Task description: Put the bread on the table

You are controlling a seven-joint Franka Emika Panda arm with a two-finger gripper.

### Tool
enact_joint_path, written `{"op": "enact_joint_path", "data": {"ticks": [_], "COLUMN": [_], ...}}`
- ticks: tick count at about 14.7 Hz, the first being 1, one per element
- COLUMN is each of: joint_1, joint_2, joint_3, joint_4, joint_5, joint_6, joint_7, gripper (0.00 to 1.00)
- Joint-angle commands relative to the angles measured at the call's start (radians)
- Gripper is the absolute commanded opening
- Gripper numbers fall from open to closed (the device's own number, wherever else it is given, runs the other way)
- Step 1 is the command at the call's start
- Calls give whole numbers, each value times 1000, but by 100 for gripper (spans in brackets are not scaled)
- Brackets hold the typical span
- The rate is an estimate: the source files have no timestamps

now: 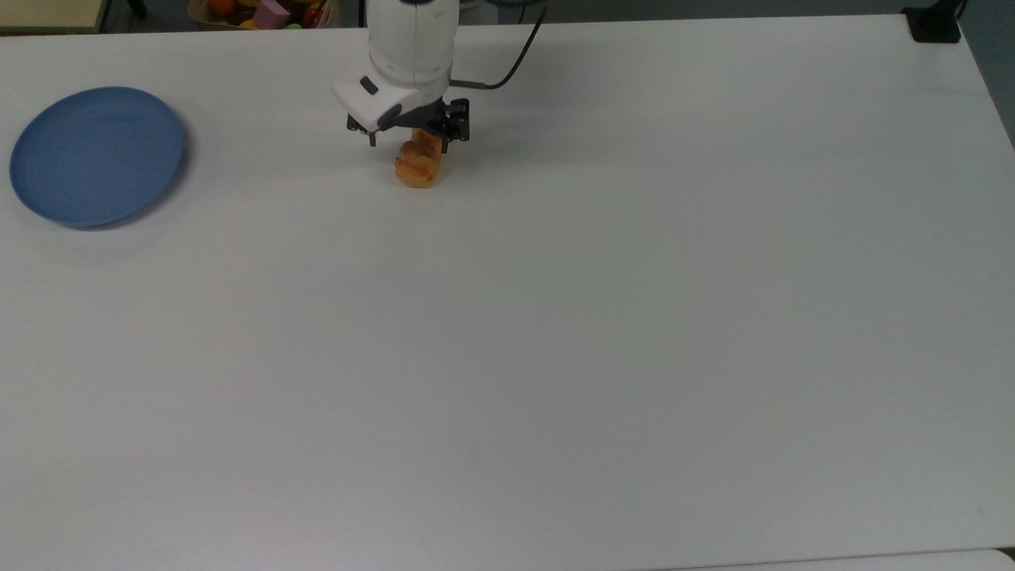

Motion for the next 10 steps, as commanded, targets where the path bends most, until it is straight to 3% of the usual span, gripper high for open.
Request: {"op": "enact_joint_path", "data": {"ticks": [1, 3, 6, 10], "joint_1": [-11, -26, -32, -32], "joint_2": [-66, -66, -66, -68], "joint_3": [-3, -4, -16, -16], "joint_4": [133, 239, 365, 439], "joint_5": [19, 88, 93, 93], "joint_6": [-134, -192, -267, -383], "joint_7": [27, 25, 24, 16], "gripper": [100, 100, 100, 100]}}
